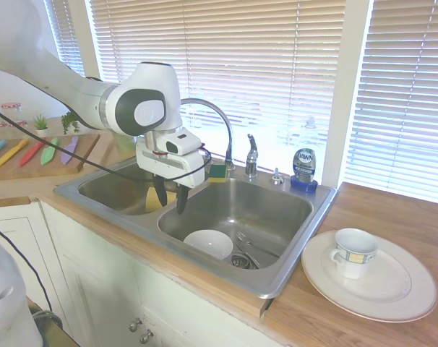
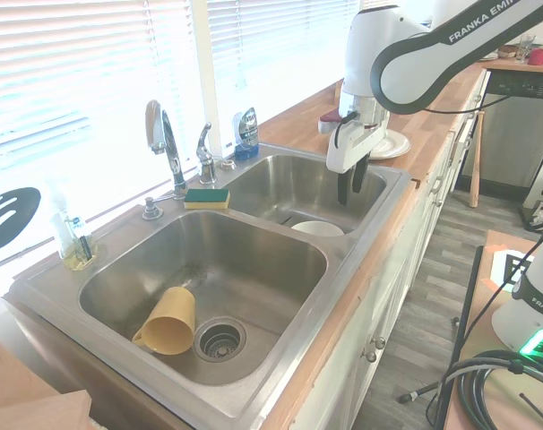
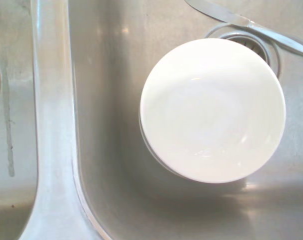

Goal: Turn off the faucet

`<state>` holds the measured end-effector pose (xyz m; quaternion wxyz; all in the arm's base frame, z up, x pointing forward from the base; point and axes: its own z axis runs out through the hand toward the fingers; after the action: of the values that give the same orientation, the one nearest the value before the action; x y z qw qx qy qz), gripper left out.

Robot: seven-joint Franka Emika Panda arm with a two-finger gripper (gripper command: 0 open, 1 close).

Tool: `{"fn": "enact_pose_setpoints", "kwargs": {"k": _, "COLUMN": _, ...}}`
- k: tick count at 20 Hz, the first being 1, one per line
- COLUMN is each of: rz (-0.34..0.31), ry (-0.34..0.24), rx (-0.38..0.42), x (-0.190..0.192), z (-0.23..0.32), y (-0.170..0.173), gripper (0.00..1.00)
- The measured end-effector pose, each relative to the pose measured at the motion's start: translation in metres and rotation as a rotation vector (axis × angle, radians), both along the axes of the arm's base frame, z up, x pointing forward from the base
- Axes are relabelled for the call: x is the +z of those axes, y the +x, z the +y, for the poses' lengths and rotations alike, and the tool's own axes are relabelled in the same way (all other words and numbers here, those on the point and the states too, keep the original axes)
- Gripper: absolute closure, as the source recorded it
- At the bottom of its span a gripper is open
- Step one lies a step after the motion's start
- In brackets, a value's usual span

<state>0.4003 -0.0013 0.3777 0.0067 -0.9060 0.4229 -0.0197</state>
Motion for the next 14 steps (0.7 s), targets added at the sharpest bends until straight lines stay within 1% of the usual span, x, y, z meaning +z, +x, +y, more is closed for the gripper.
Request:
{"fn": "enact_pose_setpoints", "kwargs": {"k": 7, "rz": 0.002, "ry": 0.000, "rx": 0.001, "x": -0.001, "z": 0.000, "y": -0.001, "gripper": 1.00}}
{"fn": "enact_pose_setpoints", "kwargs": {"k": 10, "rz": -0.021, "ry": 0.000, "rx": 0.002, "x": 0.001, "z": 0.000, "y": 0.003, "gripper": 1.00}}
{"fn": "enact_pose_setpoints", "kwargs": {"k": 12, "rz": -0.045, "ry": 0.000, "rx": 0.003, "x": 0.007, "z": 0.001, "y": 0.015, "gripper": 1.00}}
{"fn": "enact_pose_setpoints", "kwargs": {"k": 14, "rz": -0.067, "ry": 0.002, "rx": 0.003, "x": 0.016, "z": 0.002, "y": 0.039, "gripper": 1.00}}
